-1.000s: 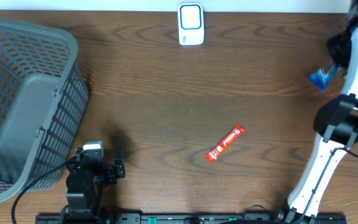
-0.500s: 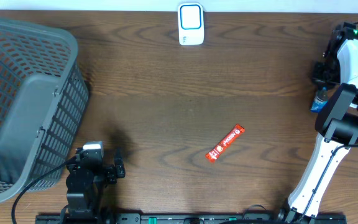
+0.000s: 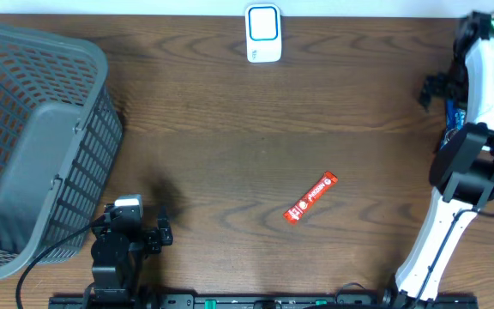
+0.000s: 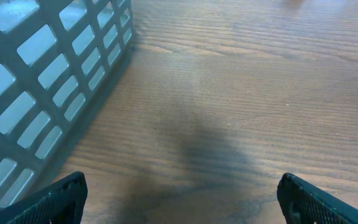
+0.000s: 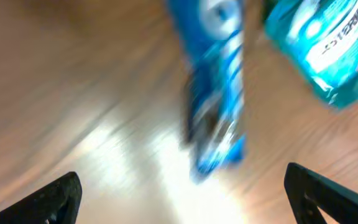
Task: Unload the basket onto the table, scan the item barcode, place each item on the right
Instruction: 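Carry the Oreo pack right and set it beside the mouthwash bottle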
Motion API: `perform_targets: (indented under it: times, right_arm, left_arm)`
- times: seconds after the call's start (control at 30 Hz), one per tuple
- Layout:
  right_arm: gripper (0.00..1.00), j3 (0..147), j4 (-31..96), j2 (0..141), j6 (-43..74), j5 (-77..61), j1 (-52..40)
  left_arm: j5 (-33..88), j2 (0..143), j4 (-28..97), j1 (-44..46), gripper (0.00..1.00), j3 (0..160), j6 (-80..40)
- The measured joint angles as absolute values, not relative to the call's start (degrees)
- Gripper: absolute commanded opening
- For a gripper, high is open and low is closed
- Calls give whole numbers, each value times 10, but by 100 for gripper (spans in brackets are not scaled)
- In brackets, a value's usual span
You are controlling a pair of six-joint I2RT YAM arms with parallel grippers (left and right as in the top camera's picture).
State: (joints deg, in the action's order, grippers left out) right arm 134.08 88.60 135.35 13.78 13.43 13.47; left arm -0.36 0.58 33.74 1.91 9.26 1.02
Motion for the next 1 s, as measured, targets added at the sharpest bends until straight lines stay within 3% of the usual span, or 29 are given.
perform_targets:
  times: [0.17,0.4,0.63,1.0]
  right_arm:
    - [99,1360,952,1248,186,-52,70]
    - [99,1359,972,1224,175,-228,26]
    - [99,1350,970,1167,183,-208,-21]
    - [99,1340,970,843,187,-137,-69]
  left_arm:
    - [-4,6,337,19,98,93,10]
    - [-4,6,337,19,98,93,10]
    - [-4,6,337,19,98,93,10]
    - [-4,6,337,19,98,93,10]
